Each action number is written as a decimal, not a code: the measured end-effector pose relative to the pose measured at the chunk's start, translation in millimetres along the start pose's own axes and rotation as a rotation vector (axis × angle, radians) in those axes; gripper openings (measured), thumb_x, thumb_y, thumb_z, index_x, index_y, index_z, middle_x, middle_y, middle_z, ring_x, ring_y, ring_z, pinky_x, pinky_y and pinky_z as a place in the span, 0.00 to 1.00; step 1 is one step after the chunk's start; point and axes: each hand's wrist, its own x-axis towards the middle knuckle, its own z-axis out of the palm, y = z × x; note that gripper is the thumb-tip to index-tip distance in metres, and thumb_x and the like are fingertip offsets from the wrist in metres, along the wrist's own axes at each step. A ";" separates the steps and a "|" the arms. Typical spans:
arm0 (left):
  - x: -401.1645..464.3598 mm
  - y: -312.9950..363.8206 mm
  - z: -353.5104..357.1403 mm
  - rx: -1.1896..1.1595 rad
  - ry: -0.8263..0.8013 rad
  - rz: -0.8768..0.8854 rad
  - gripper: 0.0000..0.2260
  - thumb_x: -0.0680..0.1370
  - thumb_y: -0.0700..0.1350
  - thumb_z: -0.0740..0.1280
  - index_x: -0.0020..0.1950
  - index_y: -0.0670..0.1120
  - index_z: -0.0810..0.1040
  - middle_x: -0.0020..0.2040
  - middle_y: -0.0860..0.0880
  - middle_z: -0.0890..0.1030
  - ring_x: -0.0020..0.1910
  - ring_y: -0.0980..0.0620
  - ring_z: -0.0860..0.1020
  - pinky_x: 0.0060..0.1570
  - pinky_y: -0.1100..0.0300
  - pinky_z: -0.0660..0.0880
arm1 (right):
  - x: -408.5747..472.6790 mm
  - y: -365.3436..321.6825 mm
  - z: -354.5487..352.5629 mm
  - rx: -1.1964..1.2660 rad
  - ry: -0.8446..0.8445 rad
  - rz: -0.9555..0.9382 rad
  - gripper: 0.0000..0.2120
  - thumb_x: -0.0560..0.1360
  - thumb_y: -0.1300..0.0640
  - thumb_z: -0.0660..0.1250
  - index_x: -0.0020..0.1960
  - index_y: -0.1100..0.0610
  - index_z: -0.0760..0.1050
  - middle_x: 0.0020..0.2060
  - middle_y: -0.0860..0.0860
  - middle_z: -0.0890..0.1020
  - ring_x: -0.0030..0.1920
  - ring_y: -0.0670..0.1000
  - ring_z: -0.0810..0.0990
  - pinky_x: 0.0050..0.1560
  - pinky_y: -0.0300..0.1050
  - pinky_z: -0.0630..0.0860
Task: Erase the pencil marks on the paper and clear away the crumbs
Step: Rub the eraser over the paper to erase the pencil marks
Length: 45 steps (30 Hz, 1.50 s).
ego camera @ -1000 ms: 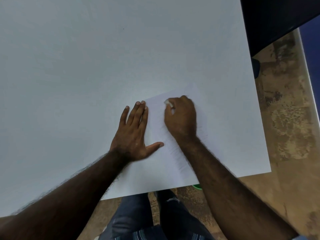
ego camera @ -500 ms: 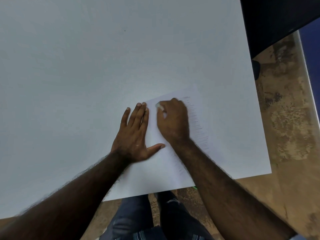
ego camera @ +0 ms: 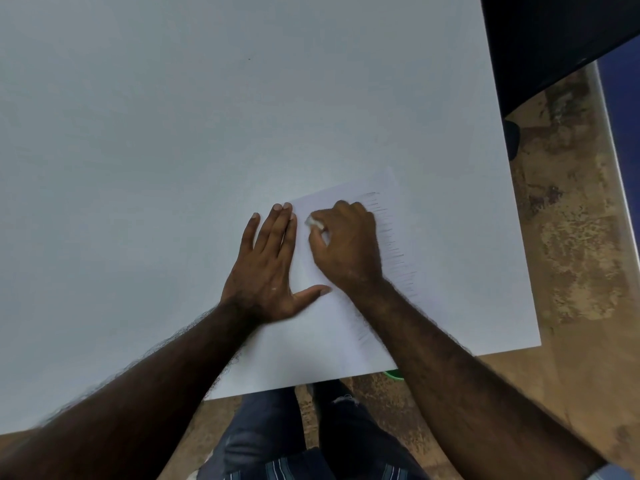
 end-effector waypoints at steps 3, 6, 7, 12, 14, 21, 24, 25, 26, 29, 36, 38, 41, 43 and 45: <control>0.4 -0.4 -0.3 -0.001 -0.006 -0.005 0.54 0.74 0.77 0.58 0.83 0.36 0.52 0.85 0.39 0.49 0.84 0.43 0.46 0.79 0.36 0.51 | 9.4 13.4 -4.9 -0.016 0.133 0.188 0.05 0.77 0.57 0.70 0.50 0.51 0.85 0.42 0.49 0.82 0.46 0.56 0.78 0.48 0.56 0.75; 0.2 0.0 0.3 -0.006 0.016 0.000 0.54 0.74 0.77 0.59 0.83 0.35 0.54 0.84 0.38 0.51 0.84 0.42 0.48 0.79 0.36 0.52 | 2.6 4.0 -1.1 0.018 0.072 0.104 0.05 0.78 0.56 0.70 0.50 0.52 0.84 0.42 0.50 0.81 0.45 0.55 0.78 0.48 0.56 0.74; 0.0 0.3 0.4 -0.008 0.024 0.001 0.53 0.75 0.76 0.59 0.83 0.35 0.55 0.84 0.38 0.52 0.84 0.42 0.48 0.79 0.36 0.53 | -3.9 -1.8 0.4 0.015 0.009 0.029 0.05 0.79 0.55 0.69 0.50 0.53 0.84 0.42 0.50 0.81 0.45 0.55 0.77 0.48 0.56 0.74; -0.8 0.9 -0.3 0.002 0.019 -0.004 0.54 0.74 0.77 0.60 0.83 0.36 0.54 0.84 0.39 0.51 0.84 0.43 0.48 0.79 0.36 0.52 | 0.6 11.6 -10.1 -0.046 0.064 0.113 0.07 0.77 0.56 0.68 0.51 0.51 0.85 0.42 0.50 0.82 0.45 0.56 0.78 0.47 0.55 0.75; -1.1 1.5 -0.7 0.001 0.020 -0.009 0.54 0.74 0.77 0.60 0.83 0.36 0.53 0.84 0.39 0.51 0.84 0.43 0.47 0.79 0.36 0.52 | 5.6 16.5 -11.9 -0.046 0.125 0.202 0.06 0.77 0.56 0.69 0.49 0.51 0.84 0.41 0.50 0.81 0.45 0.56 0.77 0.46 0.56 0.75; -3.2 2.0 0.8 0.006 0.051 0.001 0.53 0.75 0.75 0.60 0.83 0.35 0.54 0.84 0.39 0.51 0.84 0.43 0.48 0.79 0.37 0.53 | -8.4 4.9 -7.8 -0.026 -0.018 -0.053 0.09 0.76 0.54 0.68 0.51 0.52 0.86 0.43 0.50 0.83 0.46 0.57 0.78 0.47 0.55 0.73; -3.1 2.5 -0.1 0.001 0.048 -0.003 0.54 0.74 0.76 0.61 0.83 0.35 0.53 0.84 0.39 0.51 0.84 0.43 0.48 0.79 0.37 0.52 | 0.4 20.0 -13.3 -0.038 0.148 0.175 0.07 0.76 0.56 0.68 0.49 0.51 0.85 0.42 0.50 0.82 0.45 0.58 0.78 0.46 0.56 0.74; -3.0 2.3 -0.7 0.000 0.040 -0.004 0.54 0.74 0.76 0.61 0.83 0.35 0.53 0.84 0.39 0.51 0.84 0.43 0.47 0.79 0.37 0.52 | -0.8 19.5 -12.3 -0.023 0.159 0.199 0.06 0.76 0.56 0.69 0.49 0.51 0.85 0.42 0.50 0.82 0.45 0.57 0.78 0.46 0.56 0.74; -2.5 2.1 -1.3 0.002 0.029 -0.001 0.54 0.74 0.76 0.60 0.83 0.36 0.53 0.85 0.39 0.50 0.84 0.43 0.47 0.79 0.37 0.52 | -3.7 15.8 -10.2 -0.005 0.139 0.174 0.05 0.76 0.57 0.70 0.48 0.51 0.84 0.41 0.50 0.82 0.45 0.57 0.77 0.46 0.56 0.74; -2.3 2.0 -2.0 0.006 0.014 0.004 0.53 0.75 0.76 0.58 0.83 0.35 0.53 0.85 0.39 0.50 0.84 0.43 0.47 0.79 0.37 0.52 | -19.3 2.7 -3.2 0.004 -0.032 -0.042 0.04 0.77 0.56 0.70 0.48 0.51 0.83 0.40 0.48 0.80 0.45 0.54 0.75 0.46 0.54 0.72; -2.7 1.8 -4.2 -0.004 -0.016 -0.010 0.54 0.75 0.77 0.58 0.84 0.37 0.51 0.85 0.40 0.48 0.84 0.44 0.45 0.80 0.38 0.51 | -7.0 13.2 -12.5 -0.045 0.135 0.185 0.04 0.77 0.56 0.69 0.48 0.51 0.84 0.42 0.48 0.82 0.46 0.55 0.77 0.47 0.54 0.73; -3.2 1.6 -4.0 -0.007 -0.015 -0.011 0.53 0.76 0.76 0.57 0.84 0.37 0.52 0.85 0.40 0.49 0.84 0.44 0.46 0.80 0.38 0.51 | -15.4 -0.3 -5.1 -0.014 0.012 0.044 0.07 0.78 0.53 0.67 0.50 0.51 0.84 0.42 0.48 0.81 0.46 0.55 0.77 0.48 0.54 0.72; -3.7 1.6 -3.9 -0.016 -0.007 -0.008 0.51 0.76 0.75 0.56 0.84 0.37 0.52 0.85 0.41 0.49 0.84 0.45 0.46 0.80 0.37 0.52 | -22.7 -1.9 -2.6 -0.054 -0.054 -0.059 0.06 0.77 0.53 0.69 0.50 0.50 0.84 0.42 0.48 0.82 0.46 0.54 0.76 0.48 0.53 0.71; -2.8 2.5 -4.9 -0.018 -0.028 -0.019 0.52 0.75 0.77 0.57 0.84 0.39 0.51 0.85 0.42 0.48 0.84 0.45 0.45 0.80 0.38 0.50 | -15.3 9.0 -7.7 -0.068 0.048 0.070 0.04 0.76 0.54 0.71 0.49 0.49 0.84 0.42 0.48 0.82 0.46 0.55 0.77 0.48 0.54 0.73; -1.2 3.8 -6.4 -0.037 -0.042 -0.027 0.52 0.74 0.77 0.57 0.85 0.42 0.50 0.85 0.43 0.47 0.84 0.45 0.44 0.80 0.38 0.49 | -8.9 19.4 -12.2 -0.033 0.138 0.189 0.03 0.76 0.55 0.72 0.48 0.50 0.84 0.41 0.47 0.82 0.45 0.55 0.78 0.47 0.55 0.75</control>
